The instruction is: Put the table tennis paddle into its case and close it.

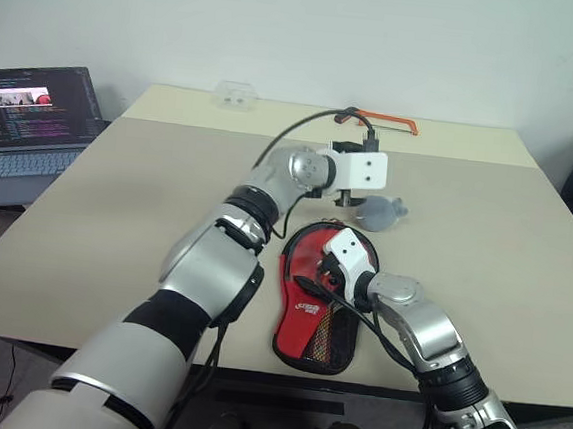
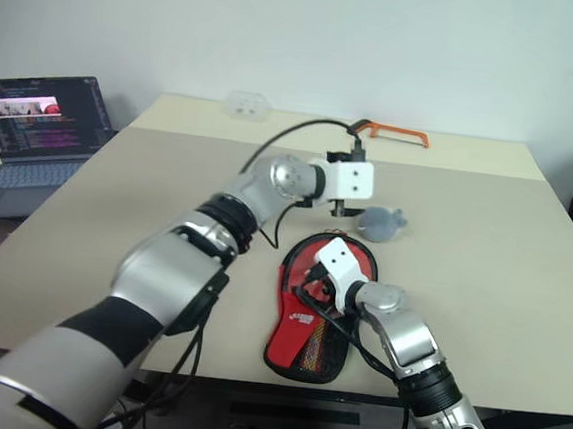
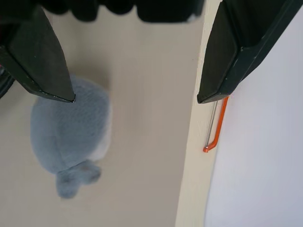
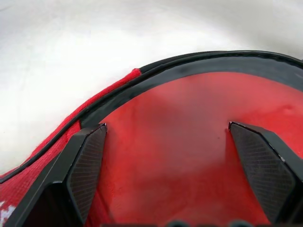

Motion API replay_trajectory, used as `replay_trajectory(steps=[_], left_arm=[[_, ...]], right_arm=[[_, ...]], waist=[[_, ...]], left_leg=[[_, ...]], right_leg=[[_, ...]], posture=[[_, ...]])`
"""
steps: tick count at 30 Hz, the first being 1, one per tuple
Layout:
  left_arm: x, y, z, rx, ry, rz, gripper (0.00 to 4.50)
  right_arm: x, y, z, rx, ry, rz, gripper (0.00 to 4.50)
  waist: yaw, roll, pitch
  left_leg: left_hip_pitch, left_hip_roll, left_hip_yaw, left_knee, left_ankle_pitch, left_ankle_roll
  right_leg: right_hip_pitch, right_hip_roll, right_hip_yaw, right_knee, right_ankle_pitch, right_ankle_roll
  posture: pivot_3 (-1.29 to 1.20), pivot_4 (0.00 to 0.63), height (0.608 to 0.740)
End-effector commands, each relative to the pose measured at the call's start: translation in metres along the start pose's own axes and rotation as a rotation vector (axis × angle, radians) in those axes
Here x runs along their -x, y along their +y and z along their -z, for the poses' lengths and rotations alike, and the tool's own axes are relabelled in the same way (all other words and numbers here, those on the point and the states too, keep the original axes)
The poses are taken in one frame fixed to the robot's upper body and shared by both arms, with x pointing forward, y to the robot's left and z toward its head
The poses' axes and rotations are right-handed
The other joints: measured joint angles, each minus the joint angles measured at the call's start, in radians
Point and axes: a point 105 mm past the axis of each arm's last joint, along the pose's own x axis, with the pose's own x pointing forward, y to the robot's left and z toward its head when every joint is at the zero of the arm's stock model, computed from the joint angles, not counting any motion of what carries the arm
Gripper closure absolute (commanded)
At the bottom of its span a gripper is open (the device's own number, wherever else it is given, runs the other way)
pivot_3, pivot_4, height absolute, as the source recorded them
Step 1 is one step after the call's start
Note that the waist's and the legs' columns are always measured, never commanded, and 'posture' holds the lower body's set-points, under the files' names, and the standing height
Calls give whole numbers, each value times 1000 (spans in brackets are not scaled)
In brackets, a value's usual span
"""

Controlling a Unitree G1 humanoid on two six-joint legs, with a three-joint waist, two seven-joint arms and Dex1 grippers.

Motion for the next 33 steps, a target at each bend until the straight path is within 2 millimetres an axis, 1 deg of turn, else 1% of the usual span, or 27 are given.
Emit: replay_trajectory(steps=[1, 3, 4, 5, 6, 8, 10, 12, 15, 19, 22, 24, 25, 27, 29, 31, 33], left_arm=[[27, 33, -12, 47, -112, -30, 16], [52, 41, -9, 192, -233, 32, 16], [61, 43, -10, 238, -282, 55, 16], [73, 45, -5, 298, -326, 71, 16], [82, 46, 1, 339, -340, 78, 16], [94, 40, 22, 385, -313, 80, 16], [99, 30, 40, 436, -295, 71, 16], [100, 14, 51, 488, -302, 99, 16], [99, -14, 52, 548, -357, 169, 16], [91, -45, 45, 644, -412, 195, 16], [80, -70, 35, 715, -436, 202, 16], [75, -80, 30, 750, -437, 199, 16], [73, -85, 25, 768, -448, 199, 16], [65, -96, 18, 822, -446, 195, 16], [57, -107, 16, 854, -424, 176, 16], [51, -114, 17, 856, -387, 151, 16], [41, -125, 23, 875, -315, 118, 16]], right_arm=[[6, 6, 25, 10, 107, -72, 0], [18, 8, 15, 32, 90, -126, 0], [22, 8, 12, 36, 84, -141, 0], [27, 7, 4, 25, 62, -148, 0], [31, 5, -2, 15, 42, -147, 0], [41, -1, -17, 3, -8, -138, 0], [50, -3, -31, 2, -68, -146, 0], [59, -3, -43, 4, -120, -156, 0], [76, -6, -55, 19, -168, -160, 0], [101, -21, -69, 46, -203, -139, 0], [120, -44, -88, 68, -253, -71, 0], [125, -61, -99, 63, -285, 2, 0], [126, -74, -105, 47, -306, 57, 0], [126, -103, -115, 6, -338, 189, 0], [121, -133, -118, -40, -342, 330, 0], [116, -150, -116, -66, -325, 406, 0], [105, -165, -110, -93, -290, 466, 0]], waist=[[0, 0, 0], [1, 1, 1], [0, 1, 1], [0, 1, 1], [0, 1, 1], [-1, 1, 1], [-1, 1, 1], [0, 1, 1], [2, 1, 2], [13, 1, 2], [11, 1, 2], [9, 1, 2], [4, 1, 2], [0, 1, 2], [-2, 1, 2], [0, 1, 2], [0, 1, 2]], left_leg=[[0, 0, 0, 0, 0, 0], [-1, 0, 0, 0, 0, 0], [-1, 0, 0, 0, 0, 0], [-2, 0, 0, -1, 0, 0], [-2, 1, 0, -1, 0, 0], [-2, 1, 0, -2, 0, 0], [-1, 2, 0, -2, 0, 0], [-1, 2, -1, -1, 0, 0], [-2, 2, -1, 0, 0, 0], [-6, 1, -3, 1, 0, 0], [-5, 1, -3, 2, 0, 0], [-4, 1, -3, 2, 0, 0], [-4, 2, -3, 2, 0, 0], [-3, 2, -3, 2, 0, 0], [-2, 2, -2, 2, 0, 0], [-1, 1, -2, 2, 0, 0], [-1, 1, -1, 1, 0, 1]], right_leg=[[0, 0, 0, 0, 0, 0], [0, 0, 0, -1, 0, 0], [-1, 0, 0, -1, 0, 0], [-1, 0, 0, -1, 0, 0], [-1, 0, -1, -2, 0, -1], [-1, 0, -1, -2, -1, -2], [-1, 0, -1, -1, -1, -2], [-1, 0, -2, 0, -1, -2], [-1, 0, -2, 0, -1, -2], [-2, -1, -4, 0, 1, -6], [-2, -1, -4, 0, 2, -6], [-1, 0, -3, 1, 2, -6], [-1, 0, -3, 1, 2, -6], [-1, 0, -2, 2, 1, -6], [-1, 0, -1, 2, 1, -6], [-1, 0, -1, 2, 2, -6], [-1, 0, -1, 2, 2, -6]], posture=[[0, 150, 740], [0, 150, 740], [0, 150, 740], [0, 150, 740], [0, 150, 740], [0, 150, 740], [0, 150, 740], [0, 150, 740], [0, 150, 740], [0, 150, 740], [0, 150, 740], [0, 150, 740], [0, 150, 740], [0, 150, 740], [0, 150, 740], [0, 150, 740], [0, 150, 740]])
